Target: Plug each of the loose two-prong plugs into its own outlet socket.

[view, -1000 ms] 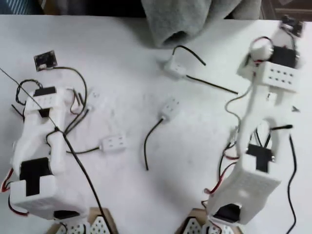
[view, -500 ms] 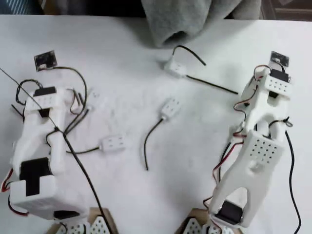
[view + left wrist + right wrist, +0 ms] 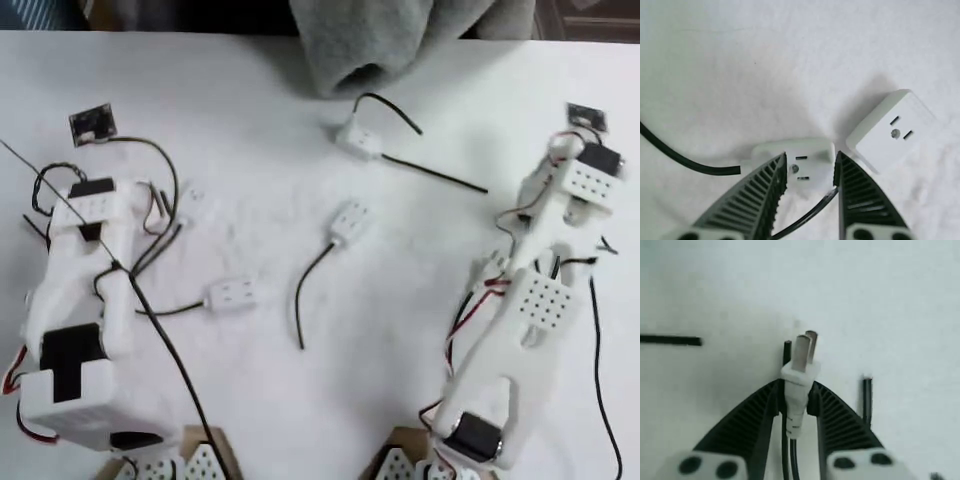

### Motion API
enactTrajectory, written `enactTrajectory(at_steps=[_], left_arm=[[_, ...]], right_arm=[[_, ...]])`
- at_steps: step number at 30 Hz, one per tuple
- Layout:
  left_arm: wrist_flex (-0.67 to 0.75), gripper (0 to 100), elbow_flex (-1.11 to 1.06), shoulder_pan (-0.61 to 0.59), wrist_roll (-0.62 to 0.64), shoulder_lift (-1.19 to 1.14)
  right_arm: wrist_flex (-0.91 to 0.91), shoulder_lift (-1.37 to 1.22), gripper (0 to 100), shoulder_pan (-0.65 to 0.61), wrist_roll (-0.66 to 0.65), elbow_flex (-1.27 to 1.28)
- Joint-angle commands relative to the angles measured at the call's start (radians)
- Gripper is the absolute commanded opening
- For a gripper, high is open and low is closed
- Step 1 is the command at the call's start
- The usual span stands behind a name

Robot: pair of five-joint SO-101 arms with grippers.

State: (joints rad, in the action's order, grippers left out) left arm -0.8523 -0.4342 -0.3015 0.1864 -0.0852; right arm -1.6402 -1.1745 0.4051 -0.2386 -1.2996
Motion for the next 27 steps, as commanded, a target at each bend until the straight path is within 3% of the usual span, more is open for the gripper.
enactTrajectory(at_steps=[1,16,21,27], left_arm=[[0.017,17,0.009,0.002,0.011,0.051],[0.017,17,0.012,0.004,0.011,0.051],[0.017,17,0.012,0.002,0.011,0.051],[0.017,17,0.011,0.001,0.011,0.051]], right_arm=[[-0.087,0.025,1.8,-0.047,-0.008,-0.218],[-0.088,0.467,1.8,-0.111,-0.008,-0.284],[-0.088,0.593,1.8,-0.234,-0.008,-0.284],[-0.087,0.657,1.8,-0.501,0.028,-0.284]])
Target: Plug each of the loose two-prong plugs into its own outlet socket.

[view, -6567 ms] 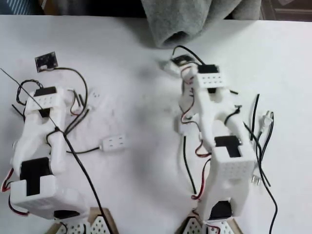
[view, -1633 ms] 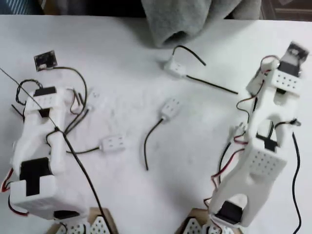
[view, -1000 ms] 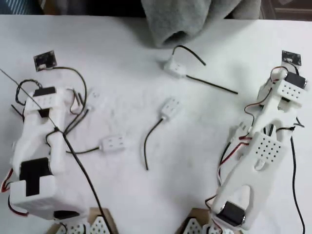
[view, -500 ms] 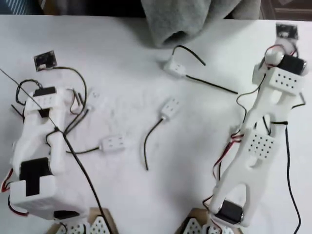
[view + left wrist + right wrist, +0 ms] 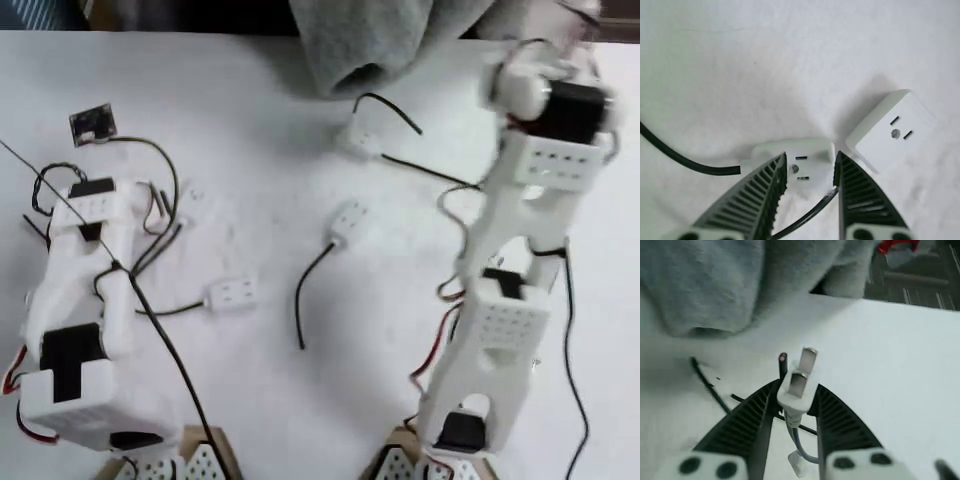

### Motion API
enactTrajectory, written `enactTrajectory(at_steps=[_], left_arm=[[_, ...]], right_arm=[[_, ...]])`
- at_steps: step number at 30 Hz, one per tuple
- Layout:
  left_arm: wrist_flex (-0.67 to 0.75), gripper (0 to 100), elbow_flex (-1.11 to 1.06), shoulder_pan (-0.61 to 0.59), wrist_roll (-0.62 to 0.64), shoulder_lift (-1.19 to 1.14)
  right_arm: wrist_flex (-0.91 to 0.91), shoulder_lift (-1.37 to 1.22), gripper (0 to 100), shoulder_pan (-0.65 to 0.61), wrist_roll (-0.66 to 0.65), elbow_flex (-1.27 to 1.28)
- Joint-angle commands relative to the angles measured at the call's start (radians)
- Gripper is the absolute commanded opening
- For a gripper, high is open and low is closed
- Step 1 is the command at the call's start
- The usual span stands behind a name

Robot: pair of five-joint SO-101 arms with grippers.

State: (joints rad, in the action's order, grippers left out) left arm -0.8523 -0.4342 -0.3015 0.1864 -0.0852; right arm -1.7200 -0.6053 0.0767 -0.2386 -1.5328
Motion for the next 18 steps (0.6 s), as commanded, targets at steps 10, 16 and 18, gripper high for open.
enactTrajectory(at_steps=[10,16,18], left_arm=[[0.009,17,0.006,-0.202,0.253,0.058],[0.011,17,0.005,-0.311,0.367,0.053],[0.009,17,0.005,-0.312,0.379,0.051]], right_arm=[[0.004,0.010,1.8,-0.743,0.140,-0.051],[0.085,-0.120,2.3,-0.898,0.138,-0.055],[0.108,-0.159,8.8,-0.914,0.138,-0.060]])
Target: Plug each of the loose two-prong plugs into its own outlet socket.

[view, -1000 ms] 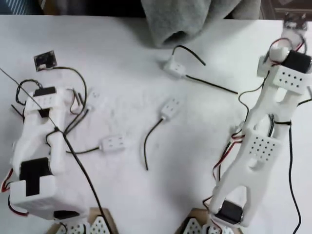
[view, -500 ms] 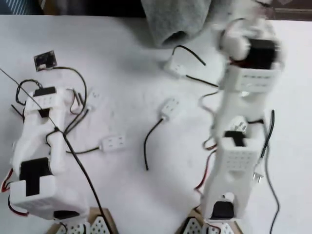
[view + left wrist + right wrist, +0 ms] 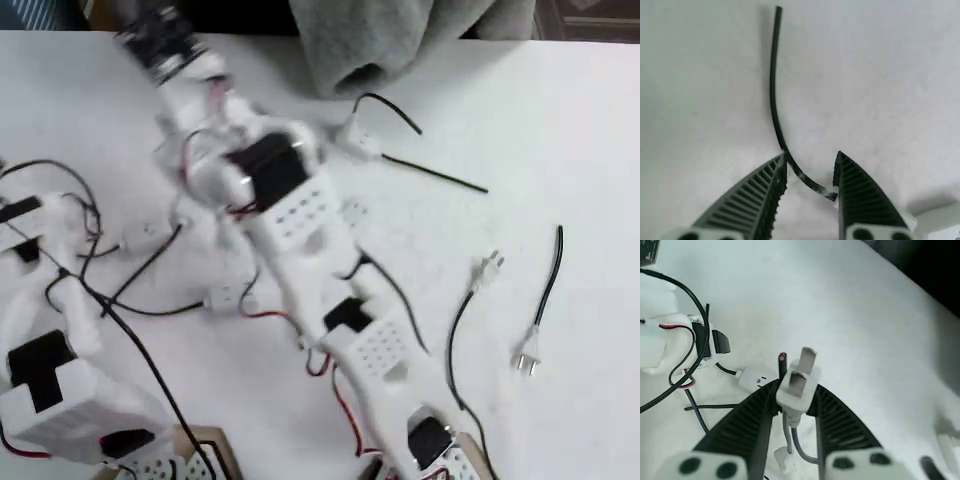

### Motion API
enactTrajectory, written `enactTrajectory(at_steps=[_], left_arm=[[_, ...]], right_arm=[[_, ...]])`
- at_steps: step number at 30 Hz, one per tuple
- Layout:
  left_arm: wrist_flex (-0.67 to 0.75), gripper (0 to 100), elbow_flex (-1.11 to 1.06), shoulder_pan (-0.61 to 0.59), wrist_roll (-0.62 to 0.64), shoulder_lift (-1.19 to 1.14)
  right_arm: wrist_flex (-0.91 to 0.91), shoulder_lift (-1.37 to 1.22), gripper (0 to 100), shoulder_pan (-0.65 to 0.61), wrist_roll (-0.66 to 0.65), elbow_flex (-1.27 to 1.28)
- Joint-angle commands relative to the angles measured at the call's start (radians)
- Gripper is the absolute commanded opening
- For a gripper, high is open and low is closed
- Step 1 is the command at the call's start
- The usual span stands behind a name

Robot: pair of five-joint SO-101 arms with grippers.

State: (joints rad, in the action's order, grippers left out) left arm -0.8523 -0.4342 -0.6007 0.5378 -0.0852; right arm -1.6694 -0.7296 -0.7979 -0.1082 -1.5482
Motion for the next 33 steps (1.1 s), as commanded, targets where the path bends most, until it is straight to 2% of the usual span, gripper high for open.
enactTrajectory(at_steps=[1,5,7,12,19,22,25,30,33], left_arm=[[0.009,17,0.005,-0.013,0.028,0.051],[0.012,17,0.005,-0.004,0.029,0.051],[0.014,17,0.005,0.002,0.028,0.051],[0.018,17,0.005,0.038,0.023,0.050],[0.049,17,0.017,0.119,-0.064,0.050],[0.064,17,0.025,0.133,-0.068,0.050],[0.107,17,0.080,0.130,-0.069,0.050],[0.124,17,0.196,0.154,-0.071,0.047],[0.129,17,0.269,0.186,-0.137,0.045]], right_arm=[[0.065,-0.045,14.9,-0.041,0.008,-0.044],[0.064,-0.058,44.8,-0.015,0.009,-0.046],[0.059,-0.044,52.7,0.019,0.009,-0.064],[-0.022,0.045,50.2,0.165,0.009,-0.121],[-0.053,0.156,43.9,0.595,0.015,0.015],[-0.054,0.174,42.9,0.717,0.015,0.157],[-0.053,0.199,42.9,0.765,0.018,0.313],[-0.050,0.185,42.9,0.756,0.018,0.532],[-0.041,0.145,42.9,0.750,0.018,0.615]])
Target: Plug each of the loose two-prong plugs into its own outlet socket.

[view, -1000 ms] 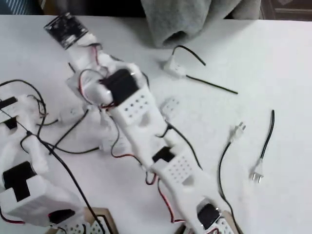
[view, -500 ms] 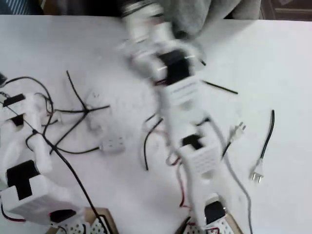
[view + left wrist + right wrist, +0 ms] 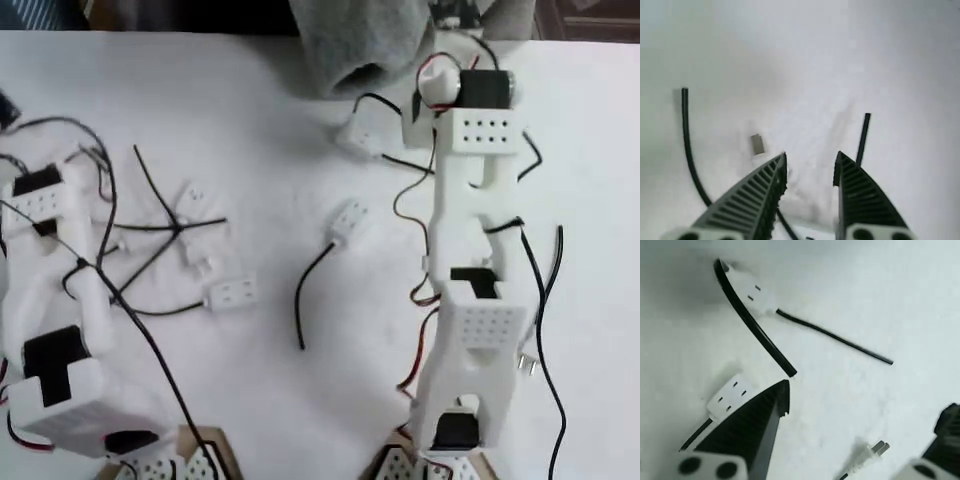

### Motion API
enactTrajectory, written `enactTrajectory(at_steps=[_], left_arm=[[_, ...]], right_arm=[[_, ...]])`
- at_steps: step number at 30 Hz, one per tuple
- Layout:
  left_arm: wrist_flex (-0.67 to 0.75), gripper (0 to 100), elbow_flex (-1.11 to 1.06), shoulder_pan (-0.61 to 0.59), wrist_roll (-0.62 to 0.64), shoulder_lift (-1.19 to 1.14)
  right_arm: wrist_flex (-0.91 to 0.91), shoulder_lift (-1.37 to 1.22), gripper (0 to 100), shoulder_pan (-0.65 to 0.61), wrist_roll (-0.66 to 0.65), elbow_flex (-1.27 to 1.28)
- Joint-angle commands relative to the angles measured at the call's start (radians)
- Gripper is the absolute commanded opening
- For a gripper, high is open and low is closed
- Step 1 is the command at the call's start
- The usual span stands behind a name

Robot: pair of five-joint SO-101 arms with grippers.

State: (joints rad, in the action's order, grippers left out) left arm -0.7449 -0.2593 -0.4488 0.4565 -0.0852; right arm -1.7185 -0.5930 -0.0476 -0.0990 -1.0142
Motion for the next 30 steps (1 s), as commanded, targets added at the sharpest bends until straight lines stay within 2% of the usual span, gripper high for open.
enactTrajectory(at_steps=[1,7,13,15,22,26,30], left_arm=[[0.038,17,0.112,0.044,-0.074,0.038],[0.133,17,0.278,0.041,-0.138,-0.194],[0.066,17,0.575,0.050,-0.152,-0.556],[0.002,17,0.687,0.051,-0.152,-0.647],[-0.391,17,1.034,0.094,-0.152,-0.768],[-0.563,17,1.123,0.136,-0.147,-0.769],[-0.672,17,1.134,0.094,-0.060,-0.776]], right_arm=[[0.018,-0.012,42.9,-0.004,0.009,0.101],[0.107,-0.160,42.9,0.030,0.009,0.160],[0.156,-0.208,42.9,0.096,0.009,0.158],[0.156,-0.206,42.9,0.113,0.009,0.158],[0.168,-0.206,42.9,0.110,0.009,0.157],[0.168,-0.211,42.9,0.117,0.009,0.158],[0.170,-0.219,42.9,0.110,0.009,0.166]])
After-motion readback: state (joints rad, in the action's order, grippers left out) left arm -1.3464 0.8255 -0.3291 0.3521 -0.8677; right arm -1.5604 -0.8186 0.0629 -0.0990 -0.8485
